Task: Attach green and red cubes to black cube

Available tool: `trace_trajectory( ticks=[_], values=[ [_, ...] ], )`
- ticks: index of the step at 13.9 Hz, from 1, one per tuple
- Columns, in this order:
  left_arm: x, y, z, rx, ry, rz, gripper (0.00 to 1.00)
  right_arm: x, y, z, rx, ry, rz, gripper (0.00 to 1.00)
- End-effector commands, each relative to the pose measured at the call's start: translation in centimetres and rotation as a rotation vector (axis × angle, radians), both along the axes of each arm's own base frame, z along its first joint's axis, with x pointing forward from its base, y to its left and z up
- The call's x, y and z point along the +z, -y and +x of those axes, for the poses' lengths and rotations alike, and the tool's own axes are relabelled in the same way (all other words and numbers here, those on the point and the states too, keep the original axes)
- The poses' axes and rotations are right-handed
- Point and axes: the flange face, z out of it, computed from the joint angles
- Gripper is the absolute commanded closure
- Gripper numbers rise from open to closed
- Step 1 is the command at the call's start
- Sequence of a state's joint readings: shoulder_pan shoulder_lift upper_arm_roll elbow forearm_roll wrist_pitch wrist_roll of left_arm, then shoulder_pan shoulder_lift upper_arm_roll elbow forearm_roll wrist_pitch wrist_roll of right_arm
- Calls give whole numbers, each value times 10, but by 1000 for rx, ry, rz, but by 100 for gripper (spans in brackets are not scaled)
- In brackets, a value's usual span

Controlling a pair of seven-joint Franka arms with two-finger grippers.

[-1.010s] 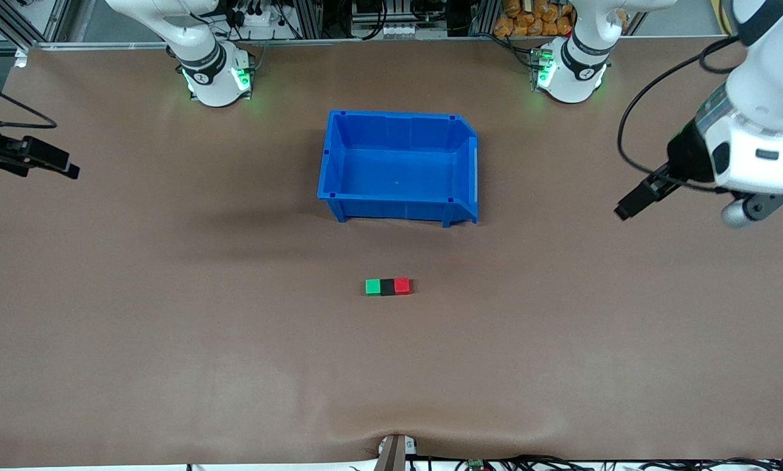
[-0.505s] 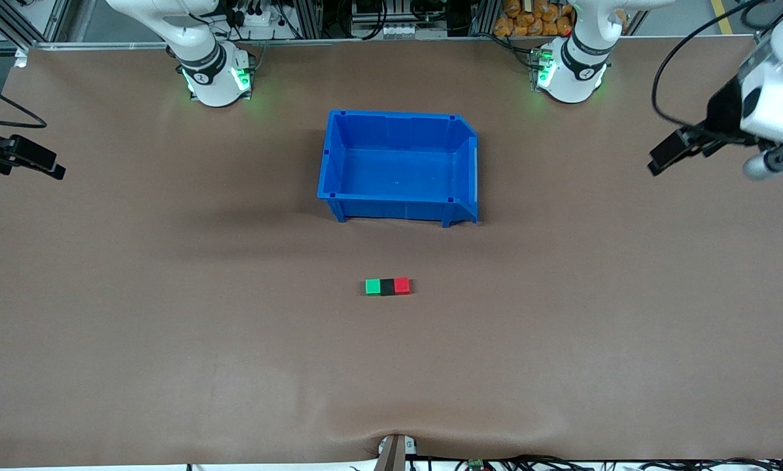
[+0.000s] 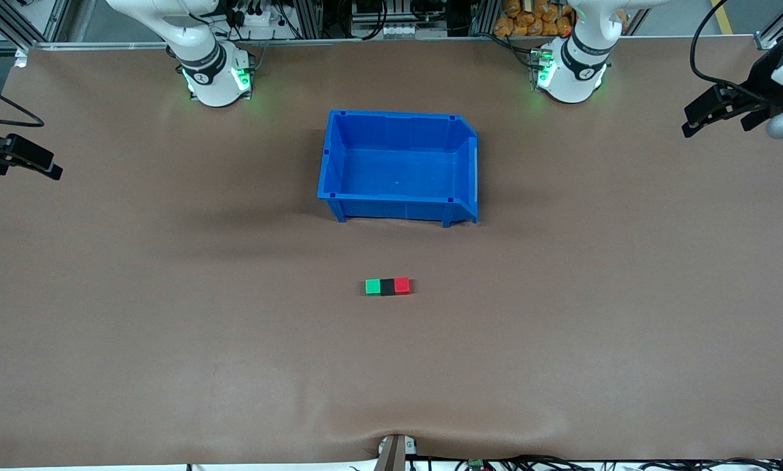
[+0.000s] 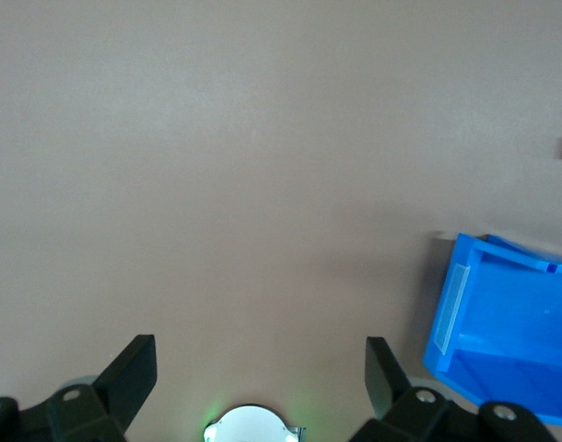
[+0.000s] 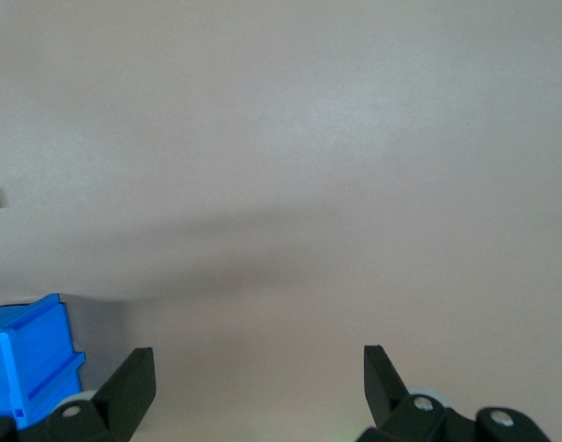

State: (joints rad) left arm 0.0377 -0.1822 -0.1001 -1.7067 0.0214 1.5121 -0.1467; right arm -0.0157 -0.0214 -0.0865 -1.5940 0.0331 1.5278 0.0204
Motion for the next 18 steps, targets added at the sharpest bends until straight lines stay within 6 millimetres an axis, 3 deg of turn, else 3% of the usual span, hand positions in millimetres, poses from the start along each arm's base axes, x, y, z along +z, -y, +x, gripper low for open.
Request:
trace_trajectory(
  ticks=[1, 3, 10, 18],
  values=[
    [4, 4, -8, -17, -7, 15, 0, 0, 1, 1, -11, 0, -13, 0],
    [13, 3, -6, -11, 11, 8, 0, 0, -2, 2, -11, 1, -7, 0],
    [2, 14, 27, -30, -8, -6, 0, -6, -2, 5, -8, -10, -10, 0],
    [-8, 13, 35, -37, -39, 4, 0, -12, 0, 8, -11, -21, -9, 0]
  ],
)
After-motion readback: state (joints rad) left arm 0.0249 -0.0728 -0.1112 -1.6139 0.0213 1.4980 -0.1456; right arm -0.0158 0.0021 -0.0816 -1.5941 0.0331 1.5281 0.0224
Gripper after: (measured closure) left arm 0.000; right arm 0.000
